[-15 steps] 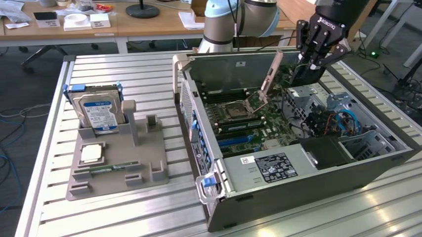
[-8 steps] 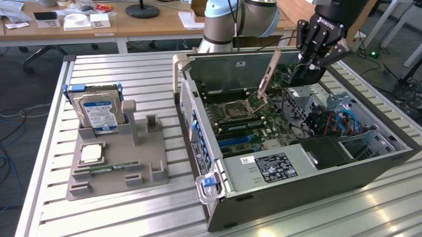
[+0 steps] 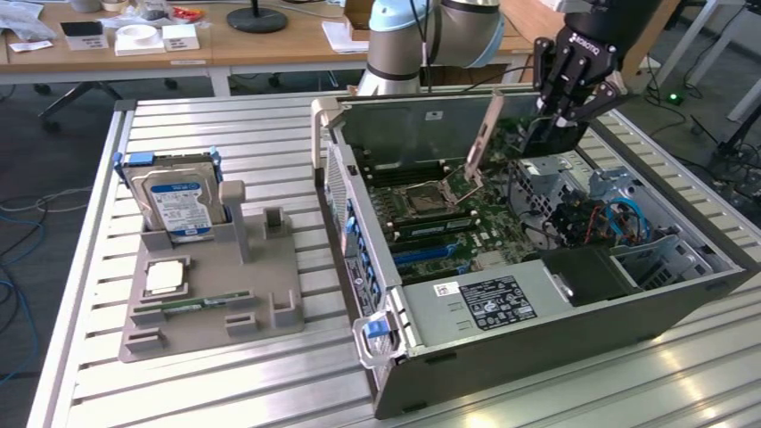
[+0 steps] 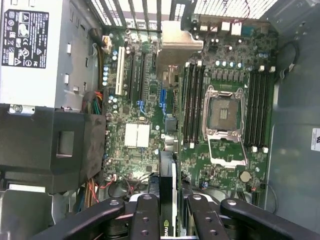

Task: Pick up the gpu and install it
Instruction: 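Insert the gpu into the slot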

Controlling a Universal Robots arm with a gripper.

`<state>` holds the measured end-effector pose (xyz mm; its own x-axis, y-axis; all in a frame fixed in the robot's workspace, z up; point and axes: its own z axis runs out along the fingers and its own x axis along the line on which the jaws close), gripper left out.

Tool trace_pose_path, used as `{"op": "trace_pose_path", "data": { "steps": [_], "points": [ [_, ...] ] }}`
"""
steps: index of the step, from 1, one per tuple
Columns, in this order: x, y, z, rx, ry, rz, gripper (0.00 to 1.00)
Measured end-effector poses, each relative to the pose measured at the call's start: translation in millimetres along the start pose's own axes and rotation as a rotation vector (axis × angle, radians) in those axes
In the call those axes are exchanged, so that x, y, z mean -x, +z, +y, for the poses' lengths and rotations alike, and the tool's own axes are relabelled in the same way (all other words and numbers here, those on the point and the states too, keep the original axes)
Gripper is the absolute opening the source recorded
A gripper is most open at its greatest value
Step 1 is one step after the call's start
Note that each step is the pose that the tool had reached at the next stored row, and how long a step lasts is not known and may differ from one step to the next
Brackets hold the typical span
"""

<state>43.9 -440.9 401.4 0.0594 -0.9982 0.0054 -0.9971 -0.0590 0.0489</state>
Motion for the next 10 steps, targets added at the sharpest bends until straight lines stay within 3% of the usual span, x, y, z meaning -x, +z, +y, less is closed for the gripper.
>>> {"op": "trace_pose_path", "data": {
  "steps": [1, 2, 10],
  "points": [
    [0.1, 0.6, 0.8, -0.0052, 0.000, 0.0002, 0.26],
    [0.1, 1.1, 1.4, -0.0067, 0.002, 0.0002, 0.26],
    [0.4, 4.9, 5.7, -0.0064, 0.050, -0.0022, 0.26]
  ]
}}
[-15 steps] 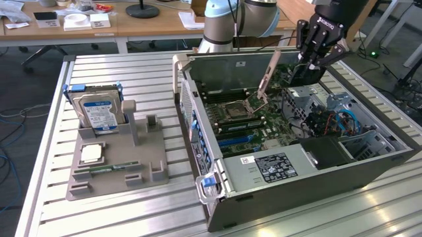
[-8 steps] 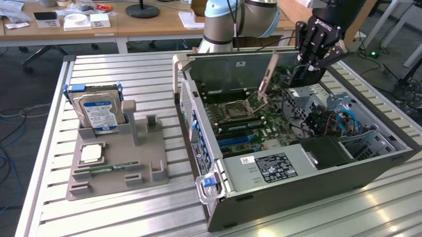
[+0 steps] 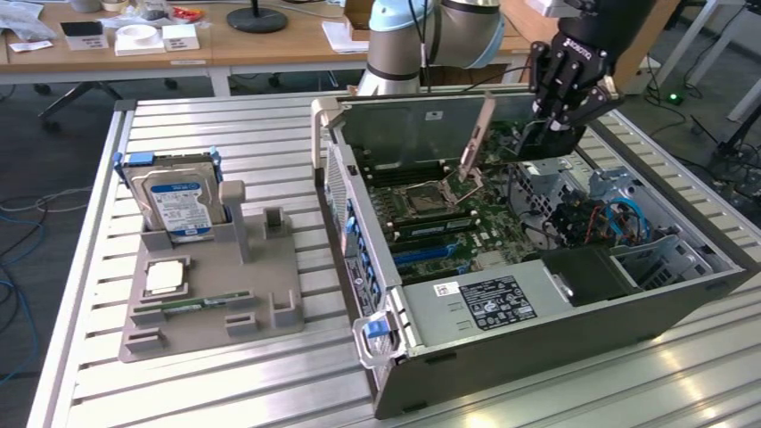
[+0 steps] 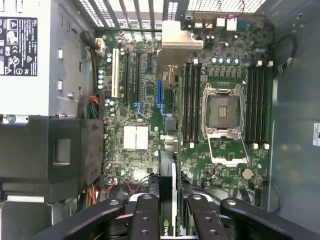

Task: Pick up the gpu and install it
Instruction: 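Insert the gpu into the slot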

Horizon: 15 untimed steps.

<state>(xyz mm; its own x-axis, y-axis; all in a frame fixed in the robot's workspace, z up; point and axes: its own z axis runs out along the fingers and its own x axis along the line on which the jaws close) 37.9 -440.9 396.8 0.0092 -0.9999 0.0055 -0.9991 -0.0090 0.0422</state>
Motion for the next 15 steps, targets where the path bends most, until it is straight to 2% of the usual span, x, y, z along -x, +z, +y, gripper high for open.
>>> {"op": "trace_pose_path", "data": {
  "steps": [4, 9, 15],
  "points": [
    [0.1, 1.0, 4.0, -0.0006, 0.005, -0.0026, 0.26],
    [0.1, 4.4, 8.3, -0.0006, 0.009, -0.0025, 0.26],
    [0.2, 5.7, 9.8, -0.0010, 0.010, -0.0036, 0.26]
  ]
}}
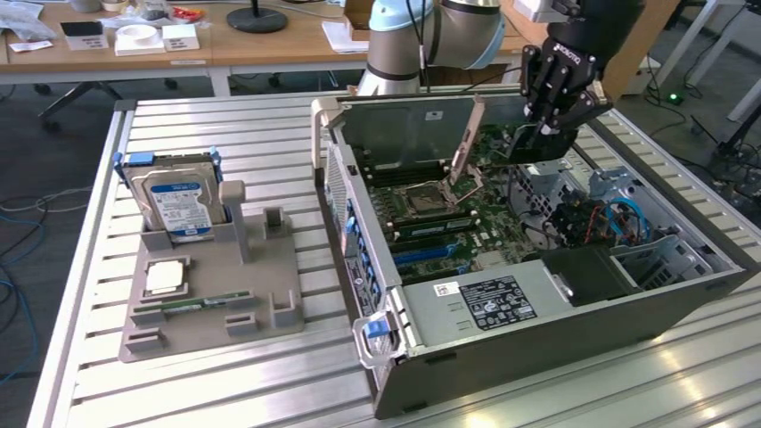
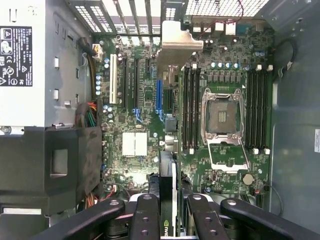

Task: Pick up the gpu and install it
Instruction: 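Insert the gpu into the slot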

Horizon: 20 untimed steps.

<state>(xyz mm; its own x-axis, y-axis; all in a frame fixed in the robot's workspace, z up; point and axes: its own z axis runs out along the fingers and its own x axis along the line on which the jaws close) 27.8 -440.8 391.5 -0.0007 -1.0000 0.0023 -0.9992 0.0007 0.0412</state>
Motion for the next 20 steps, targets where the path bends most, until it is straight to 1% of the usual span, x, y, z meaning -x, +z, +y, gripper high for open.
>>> {"op": "trace_pose_path", "data": {
  "steps": [10, 19, 20],
  "points": [
    [0.1, 15.9, 3.5, -0.0022, 0.000, 0.0003, 0.26],
    [0.1, 17.1, 4.1, -0.0027, 0.000, -0.0003, 0.26],
    [0.0, 17.8, 4.5, -0.0039, 0.000, -0.0030, 0.26]
  ]
}}
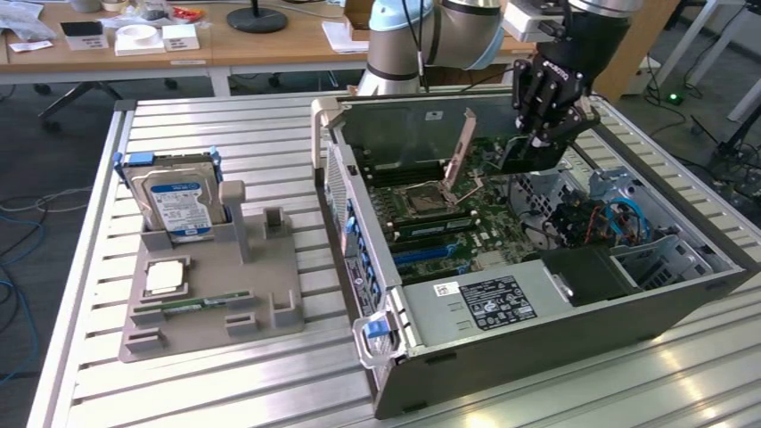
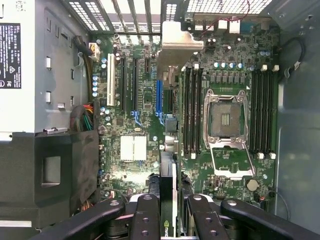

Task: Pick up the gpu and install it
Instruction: 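Insert the gpu into the slot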

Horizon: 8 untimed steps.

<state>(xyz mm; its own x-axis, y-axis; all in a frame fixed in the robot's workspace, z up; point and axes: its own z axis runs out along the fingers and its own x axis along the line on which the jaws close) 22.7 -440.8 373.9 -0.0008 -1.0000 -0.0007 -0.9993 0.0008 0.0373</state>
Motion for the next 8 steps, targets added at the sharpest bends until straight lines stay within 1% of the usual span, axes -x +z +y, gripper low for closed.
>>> {"op": "trace_pose_path", "data": {
  "steps": [2, 3, 4, 8],
  "points": [
    [0.1, 1.6, 0.8, -0.0036, 0.000, -0.0065, 0.26],
    [0.1, 2.6, 1.2, -0.0051, -0.001, -0.0087, 0.26],
    [0.1, 3.7, 1.6, -0.0065, -0.001, -0.0100, 0.26],
    [0.0, 9.0, 3.1, -0.0116, -0.001, -0.0119, 0.26]
  ]
}}
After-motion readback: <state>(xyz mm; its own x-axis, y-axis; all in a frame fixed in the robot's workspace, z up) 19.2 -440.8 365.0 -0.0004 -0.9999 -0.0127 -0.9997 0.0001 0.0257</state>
